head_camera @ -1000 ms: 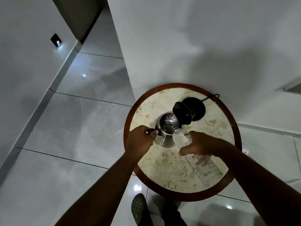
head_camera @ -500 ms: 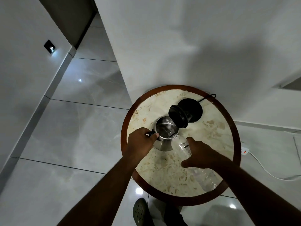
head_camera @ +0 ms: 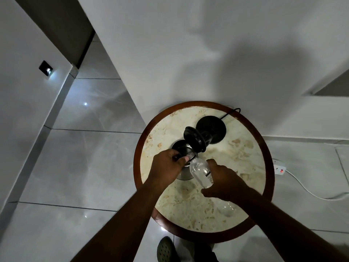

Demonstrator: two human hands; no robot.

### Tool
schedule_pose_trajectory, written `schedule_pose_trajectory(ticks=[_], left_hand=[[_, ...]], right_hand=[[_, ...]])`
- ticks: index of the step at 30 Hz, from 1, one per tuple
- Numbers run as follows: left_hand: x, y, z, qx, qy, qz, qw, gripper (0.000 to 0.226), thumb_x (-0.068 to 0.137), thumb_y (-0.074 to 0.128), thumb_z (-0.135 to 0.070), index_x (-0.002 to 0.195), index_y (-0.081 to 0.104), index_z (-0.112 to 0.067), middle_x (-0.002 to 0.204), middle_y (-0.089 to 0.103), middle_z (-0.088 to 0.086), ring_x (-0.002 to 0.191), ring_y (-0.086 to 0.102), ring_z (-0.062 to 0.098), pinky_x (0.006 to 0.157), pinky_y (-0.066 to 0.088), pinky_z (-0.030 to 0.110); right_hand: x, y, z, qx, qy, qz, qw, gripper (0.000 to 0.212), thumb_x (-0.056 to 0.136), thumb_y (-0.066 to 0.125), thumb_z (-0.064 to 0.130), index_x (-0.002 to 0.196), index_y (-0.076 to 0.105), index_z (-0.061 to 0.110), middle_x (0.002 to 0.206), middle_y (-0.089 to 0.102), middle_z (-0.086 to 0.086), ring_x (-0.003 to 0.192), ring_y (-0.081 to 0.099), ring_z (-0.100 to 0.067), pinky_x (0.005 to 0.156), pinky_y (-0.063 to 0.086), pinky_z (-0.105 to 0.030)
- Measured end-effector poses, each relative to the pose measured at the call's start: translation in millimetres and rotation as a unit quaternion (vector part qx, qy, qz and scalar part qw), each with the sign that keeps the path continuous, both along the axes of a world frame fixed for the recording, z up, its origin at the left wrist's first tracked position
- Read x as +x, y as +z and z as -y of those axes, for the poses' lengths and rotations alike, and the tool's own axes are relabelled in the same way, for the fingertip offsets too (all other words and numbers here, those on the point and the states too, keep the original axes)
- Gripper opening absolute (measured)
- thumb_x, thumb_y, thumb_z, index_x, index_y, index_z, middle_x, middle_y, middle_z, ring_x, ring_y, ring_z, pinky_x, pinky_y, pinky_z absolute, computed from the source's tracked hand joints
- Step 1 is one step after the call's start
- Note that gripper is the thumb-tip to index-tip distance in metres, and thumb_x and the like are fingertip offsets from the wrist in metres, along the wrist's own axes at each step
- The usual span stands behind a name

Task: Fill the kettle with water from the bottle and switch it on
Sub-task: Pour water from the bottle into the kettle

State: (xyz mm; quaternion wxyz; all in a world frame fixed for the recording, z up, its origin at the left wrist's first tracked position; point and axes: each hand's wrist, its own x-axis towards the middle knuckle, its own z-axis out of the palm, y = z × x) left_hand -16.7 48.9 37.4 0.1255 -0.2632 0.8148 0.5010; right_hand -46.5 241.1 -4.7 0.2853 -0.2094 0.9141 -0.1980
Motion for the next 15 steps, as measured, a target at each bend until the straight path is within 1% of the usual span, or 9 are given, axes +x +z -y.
schedule_pose_trajectory(ticks=[2, 3, 5, 6, 7, 9, 12, 14, 15], left_hand=[[-3.4, 3.5, -8.1, -0.014, -0.032, -0.026, 0.999, 0.026, 0.086, 0.071, -0.031, 0.104, 0.075, -0.013, 0.093, 0.077, 0.009, 0.083, 0.072, 0.025, 0.081, 0.059, 0.043], [-4.1, 5.4, -11.1, -0.036, -0.057, -0.042, 0.997, 0.024, 0.086, 0.07, -0.031, 0.103, 0.075, -0.014, 0.091, 0.077, 0.006, 0.079, 0.071, 0.018, 0.077, 0.06, 0.035], [-9.1, 9.0, -20.0, -0.099, -0.122, -0.069, 0.985, 0.022, 0.086, 0.07, -0.033, 0.098, 0.075, -0.016, 0.087, 0.076, 0.0, 0.073, 0.066, 0.007, 0.066, 0.051, 0.015], [-11.5, 12.4, -23.8, -0.129, -0.15, -0.074, 0.977, 0.023, 0.086, 0.07, -0.035, 0.096, 0.074, -0.016, 0.085, 0.074, -0.001, 0.072, 0.065, 0.006, 0.063, 0.047, 0.012], [-16.0, 14.8, -32.4, -0.161, -0.183, -0.074, 0.967, 0.026, 0.086, 0.069, -0.038, 0.094, 0.073, -0.014, 0.085, 0.073, -0.001, 0.074, 0.065, 0.008, 0.064, 0.048, 0.015], [-23.2, 19.9, -53.4, -0.242, -0.246, -0.074, 0.936, 0.034, 0.088, 0.062, -0.045, 0.092, 0.069, -0.011, 0.085, 0.071, 0.004, 0.081, 0.067, 0.017, 0.07, 0.054, 0.027], [-32.9, 25.9, -92.5, -0.338, -0.302, -0.082, 0.888, 0.042, 0.092, 0.053, -0.051, 0.093, 0.066, -0.012, 0.087, 0.069, 0.008, 0.084, 0.068, 0.024, 0.066, 0.047, 0.03], [-40.2, 25.9, -116.7, -0.37, -0.342, -0.077, 0.86, 0.046, 0.093, 0.048, -0.054, 0.094, 0.066, -0.012, 0.087, 0.069, 0.008, 0.083, 0.068, 0.024, 0.065, 0.043, 0.03], [-44.2, 24.4, -126.3, -0.384, -0.363, -0.071, 0.846, 0.047, 0.094, 0.046, -0.055, 0.094, 0.066, -0.012, 0.088, 0.069, 0.008, 0.084, 0.068, 0.024, 0.065, 0.043, 0.03]], right_hand=[[4.1, -5.2, -4.8, -0.049, -0.014, -0.029, 0.998, 0.081, 0.062, 0.076, 0.041, 0.128, 0.034, 0.021, 0.099, 0.064, -0.001, 0.08, 0.064, -0.02, 0.069, 0.054, -0.032], [6.1, -8.7, -5.9, -0.069, -0.019, -0.048, 0.996, 0.08, 0.063, 0.075, 0.04, 0.129, 0.034, 0.021, 0.101, 0.065, -0.002, 0.082, 0.064, -0.02, 0.071, 0.055, -0.032], [10.3, -16.2, -12.0, -0.102, -0.042, -0.082, 0.99, 0.079, 0.064, 0.076, 0.039, 0.129, 0.036, 0.022, 0.103, 0.066, -0.001, 0.081, 0.065, -0.019, 0.068, 0.054, -0.028], [12.5, -19.4, -13.8, -0.116, -0.057, -0.088, 0.988, 0.078, 0.063, 0.076, 0.039, 0.129, 0.037, 0.023, 0.103, 0.066, 0.001, 0.08, 0.066, -0.017, 0.065, 0.052, -0.025], [14.1, -23.7, -19.6, -0.127, -0.078, -0.089, 0.985, 0.077, 0.063, 0.077, 0.039, 0.127, 0.039, 0.023, 0.103, 0.066, 0.002, 0.079, 0.066, -0.016, 0.064, 0.05, -0.022], [16.5, -32.3, -28.6, -0.153, -0.117, -0.097, 0.976, 0.068, 0.064, 0.077, 0.04, 0.122, 0.045, 0.024, 0.101, 0.066, 0.006, 0.079, 0.065, -0.013, 0.064, 0.048, -0.02], [18.0, -42.8, -44.1, -0.194, -0.192, -0.101, 0.957, 0.052, 0.067, 0.068, 0.045, 0.113, 0.05, 0.029, 0.094, 0.062, 0.017, 0.082, 0.06, 0.002, 0.069, 0.048, -0.014], [17.4, -51.3, -55.0, -0.223, -0.22, -0.109, 0.943, 0.059, 0.063, 0.075, 0.04, 0.113, 0.045, 0.034, 0.089, 0.055, 0.025, 0.085, 0.053, 0.017, 0.069, 0.042, -0.002], [17.1, -56.6, -59.6, -0.231, -0.235, -0.116, 0.937, 0.063, 0.062, 0.081, 0.034, 0.112, 0.044, 0.035, 0.088, 0.054, 0.025, 0.087, 0.051, 0.02, 0.07, 0.04, 0.002]])
